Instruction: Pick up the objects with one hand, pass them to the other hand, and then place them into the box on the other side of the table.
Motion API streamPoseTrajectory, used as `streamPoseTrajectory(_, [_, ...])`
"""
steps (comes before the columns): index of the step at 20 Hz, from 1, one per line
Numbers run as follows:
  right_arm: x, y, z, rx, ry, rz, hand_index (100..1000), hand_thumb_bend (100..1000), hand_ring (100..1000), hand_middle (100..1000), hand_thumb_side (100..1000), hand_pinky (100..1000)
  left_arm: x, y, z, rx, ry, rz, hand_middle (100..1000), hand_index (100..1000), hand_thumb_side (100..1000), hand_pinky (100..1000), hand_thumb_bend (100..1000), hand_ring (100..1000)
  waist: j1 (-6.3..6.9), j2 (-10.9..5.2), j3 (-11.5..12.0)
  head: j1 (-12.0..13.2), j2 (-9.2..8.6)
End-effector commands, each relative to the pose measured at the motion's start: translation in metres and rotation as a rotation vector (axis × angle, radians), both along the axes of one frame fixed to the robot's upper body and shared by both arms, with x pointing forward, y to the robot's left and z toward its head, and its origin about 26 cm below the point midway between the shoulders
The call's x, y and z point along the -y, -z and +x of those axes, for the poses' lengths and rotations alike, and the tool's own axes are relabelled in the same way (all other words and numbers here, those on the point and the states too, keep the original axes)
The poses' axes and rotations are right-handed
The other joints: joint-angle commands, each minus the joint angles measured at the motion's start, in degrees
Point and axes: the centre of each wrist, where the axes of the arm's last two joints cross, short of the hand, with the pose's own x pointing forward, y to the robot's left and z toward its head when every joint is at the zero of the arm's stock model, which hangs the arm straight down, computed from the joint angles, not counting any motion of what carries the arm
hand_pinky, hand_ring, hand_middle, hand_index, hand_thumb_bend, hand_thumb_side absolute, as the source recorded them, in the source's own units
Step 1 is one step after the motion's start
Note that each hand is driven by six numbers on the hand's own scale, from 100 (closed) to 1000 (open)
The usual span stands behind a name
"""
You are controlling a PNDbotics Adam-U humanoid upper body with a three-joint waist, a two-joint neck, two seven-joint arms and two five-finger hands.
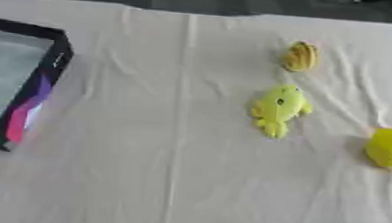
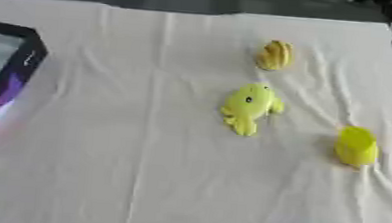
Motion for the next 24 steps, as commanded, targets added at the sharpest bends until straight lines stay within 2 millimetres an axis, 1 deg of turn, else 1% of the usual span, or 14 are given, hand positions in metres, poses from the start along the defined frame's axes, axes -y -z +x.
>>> streamPoseTrajectory(1, [0.007, -0.026, -0.01, 0.034, -0.024, -0.106, 933, 295, 860, 873, 618, 887, -0.012, -0.017, -0.005, 0.027, -0.03, 0.038, 791, 869, 563, 864, 823, 782, -0.18, -2.61, -0.11, 0.02, 0.35])
streamPoseTrajectory(3, [0.007, -0.029, -0.013, 0.022, -0.051, -0.146, 933, 298, 865, 876, 620, 889, -0.012, -0.017, -0.006, 0.025, -0.032, 0.04, 790, 869, 566, 864, 814, 782, -0.2, -2.64, -0.11, 0.22, 0.35])
streamPoseTrajectory(7, [0.008, -0.033, -0.017, -0.002, -0.079, -0.224, 936, 308, 908, 880, 598, 904, -0.013, -0.017, -0.007, 0.023, -0.038, 0.044, 787, 855, 566, 864, 815, 782, -0.32, -2.7, -0.02, 0.5, 0.35])
streamPoseTrajectory(8, [0.009, -0.033, -0.018, -0.007, -0.085, -0.238, 936, 301, 911, 880, 584, 906, -0.014, -0.017, -0.007, 0.022, -0.039, 0.045, 785, 850, 566, 863, 815, 782, -0.35, -2.69, -0.01, 0.46, 0.35])
streamPoseTrajectory(13, [0.013, -0.034, -0.018, -0.025, -0.109, -0.269, 936, 301, 911, 880, 584, 906, -0.015, -0.017, -0.008, 0.02, -0.041, 0.049, 785, 850, 566, 863, 815, 782, -0.4, -2.66, -0.03, 0.38, 0.35])
streamPoseTrajectory(14, [0.013, -0.035, -0.018, -0.025, -0.11, -0.273, 919, 272, 883, 837, 524, 915, -0.015, -0.017, -0.008, 0.019, -0.041, 0.05, 780, 842, 567, 878, 818, 781, -0.46, -2.6, 0.04, 0.34, 0.35])
streamPoseTrajectory(17, [0.008, -0.04, -0.027, -0.022, -0.16, -0.393, 904, 321, 880, 845, 501, 912, -0.014, -0.019, -0.008, 0.018, -0.042, 0.067, 795, 838, 567, 883, 815, 790, -0.71, -2.01, 0.83, -0.66, 0.35])
streamPoseTrajectory(18, [0.003, -0.041, -0.029, -0.021, -0.192, -0.442, 899, 342, 885, 851, 466, 915, -0.014, -0.02, -0.008, 0.019, -0.047, 0.069, 794, 836, 565, 884, 816, 790, -0.71, -1.9, 0.95, -0.97, 0.35])
streamPoseTrajectory(19, [-0.004, -0.04, -0.032, -0.02, -0.23, -0.492, 899, 342, 885, 851, 466, 915, -0.015, -0.02, -0.008, 0.019, -0.052, 0.07, 794, 836, 565, 884, 816, 790, -0.68, -1.81, 0.97, -1.15, 0.35])
streamPoseTrajectory(20, [-0.012, -0.04, -0.035, -0.019, -0.27, -0.543, 896, 379, 895, 856, 398, 921, -0.015, -0.019, -0.008, 0.017, -0.054, 0.07, 789, 835, 566, 886, 817, 789, -0.67, -1.73, 1.01, -1.34, 0.35])
streamPoseTrajectory(21, [-0.02, -0.039, -0.037, -0.018, -0.31, -0.593, 896, 398, 899, 857, 357, 924, -0.015, -0.019, -0.008, 0.014, -0.053, 0.071, 787, 834, 566, 886, 818, 788, -0.66, -1.67, 1.02, -1.42, 0.35])
streamPoseTrajectory(22, [-0.027, -0.036, -0.04, -0.02, -0.348, -0.642, 906, 418, 900, 855, 283, 926, -0.014, -0.018, -0.008, 0.012, -0.052, 0.072, 786, 834, 567, 885, 818, 788, -0.65, -1.63, 1.04, -1.45, 0.35])
streamPoseTrajectory(23, [-0.034, -0.034, -0.043, -0.022, -0.385, -0.688, 917, 439, 903, 855, 229, 928, -0.014, -0.018, -0.008, 0.01, -0.049, 0.074, 786, 834, 566, 886, 818, 788, -0.64, -1.6, 1.07, -1.43, 0.35])
streamPoseTrajectory(24, [-0.042, -0.031, -0.046, -0.023, -0.425, -0.734, 918, 446, 904, 856, 229, 928, -0.014, -0.018, -0.009, 0.008, -0.048, 0.076, 786, 834, 567, 886, 818, 788, -0.63, -1.6, 1.05, -1.39, 0.35])
